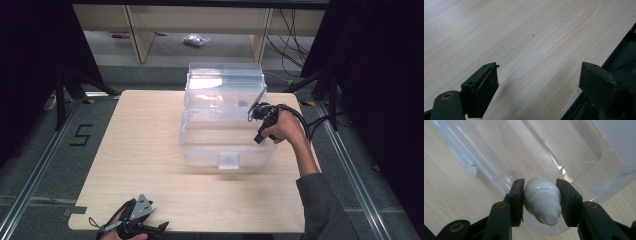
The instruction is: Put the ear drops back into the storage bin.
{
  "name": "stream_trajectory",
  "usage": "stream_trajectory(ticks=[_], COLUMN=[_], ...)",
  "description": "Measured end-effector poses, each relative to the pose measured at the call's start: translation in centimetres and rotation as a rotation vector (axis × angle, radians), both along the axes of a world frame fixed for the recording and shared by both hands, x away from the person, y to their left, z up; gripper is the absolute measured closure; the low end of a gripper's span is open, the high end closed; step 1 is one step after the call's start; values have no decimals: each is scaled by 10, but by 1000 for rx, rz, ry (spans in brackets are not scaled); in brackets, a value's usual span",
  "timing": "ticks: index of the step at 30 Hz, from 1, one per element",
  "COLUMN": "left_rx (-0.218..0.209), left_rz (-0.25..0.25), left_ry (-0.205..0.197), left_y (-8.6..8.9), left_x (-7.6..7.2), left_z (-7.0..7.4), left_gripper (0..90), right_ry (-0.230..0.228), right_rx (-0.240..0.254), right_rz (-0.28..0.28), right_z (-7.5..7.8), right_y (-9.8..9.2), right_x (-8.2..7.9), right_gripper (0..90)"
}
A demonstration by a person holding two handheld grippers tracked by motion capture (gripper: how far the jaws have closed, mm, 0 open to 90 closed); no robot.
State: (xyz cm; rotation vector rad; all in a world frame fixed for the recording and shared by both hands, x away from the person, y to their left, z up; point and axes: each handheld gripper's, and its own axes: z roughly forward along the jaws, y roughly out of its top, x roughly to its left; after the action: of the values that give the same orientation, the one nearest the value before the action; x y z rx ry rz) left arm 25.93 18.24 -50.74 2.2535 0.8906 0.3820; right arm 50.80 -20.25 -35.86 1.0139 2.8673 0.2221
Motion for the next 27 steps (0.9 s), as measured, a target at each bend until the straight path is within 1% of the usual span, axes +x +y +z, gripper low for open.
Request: stream_trajectory(ticks=[1,2,3,4,5,6,7,8,9,10,11,12,13,14,15,16,17,18,19,21,22,23,24,25,27], left_rx=[23,-2,1,4,2,2,3,-2,-1,2,-1,-1,0,0,2,0,1,0,0,2,0,1,0,0,0], left_rz=[-19,-1,-4,-4,-5,-5,-2,-3,-4,-6,-4,-4,-6,-6,-7,-5,-5,-4,-4,-5,-4,-4,-4,-4,-4], left_ry=[0,-4,-4,-7,-3,-3,-5,-8,-3,-3,-3,-3,-5,-5,-3,-4,-4,-4,-4,-4,-4,-4,-4,-4,-4], left_y=[2,0,0,0,0,0,1,0,0,1,0,0,0,0,0,1,1,1,1,0,0,0,0,0,0], left_x=[1,0,0,0,0,0,0,0,0,0,0,0,0,0,0,0,0,0,0,0,0,0,0,0,0], left_z=[1,0,0,0,0,0,1,0,0,0,0,1,1,1,0,0,1,1,1,0,0,1,1,0,0], left_gripper=[150,150,150,151,150,150,150,150,150,150,150,150,150,150,150,150,150,150,150,150,150,150,150,150,150], right_ry=[9,4,13,9,16,16,22,26,31,38,26,46,43,43,80,68,67,61,60,69,62,80,73,81,78], right_rx=[6,3,-7,-5,-16,-16,-28,-35,-40,-46,-35,-31,-32,-32,-33,-48,-64,-68,-62,-65,-53,-54,-60,-63,-59], right_rz=[-5,-11,-34,-9,-27,-27,-24,-43,-35,-53,-35,-60,-56,-56,-88,-96,-97,-88,-82,-103,-91,-114,-101,-105,-106], right_z=[-1,-3,-4,-5,-7,-7,-8,-12,-13,-14,-16,-18,-21,-21,-26,-28,-29,-30,-32,-33,-35,-35,-37,-38,-42], right_y=[0,0,2,1,2,2,2,3,3,3,3,3,2,2,2,1,1,0,0,1,-1,0,-1,-1,-1], right_x=[1,2,2,5,5,5,7,9,11,10,13,12,14,14,15,15,16,17,18,18,19,18,19,19,20], right_gripper=[602,602,601,602,602,602,602,602,602,601,602,601,602,602,602,602,602,602,602,601,601,601,602,601,602])
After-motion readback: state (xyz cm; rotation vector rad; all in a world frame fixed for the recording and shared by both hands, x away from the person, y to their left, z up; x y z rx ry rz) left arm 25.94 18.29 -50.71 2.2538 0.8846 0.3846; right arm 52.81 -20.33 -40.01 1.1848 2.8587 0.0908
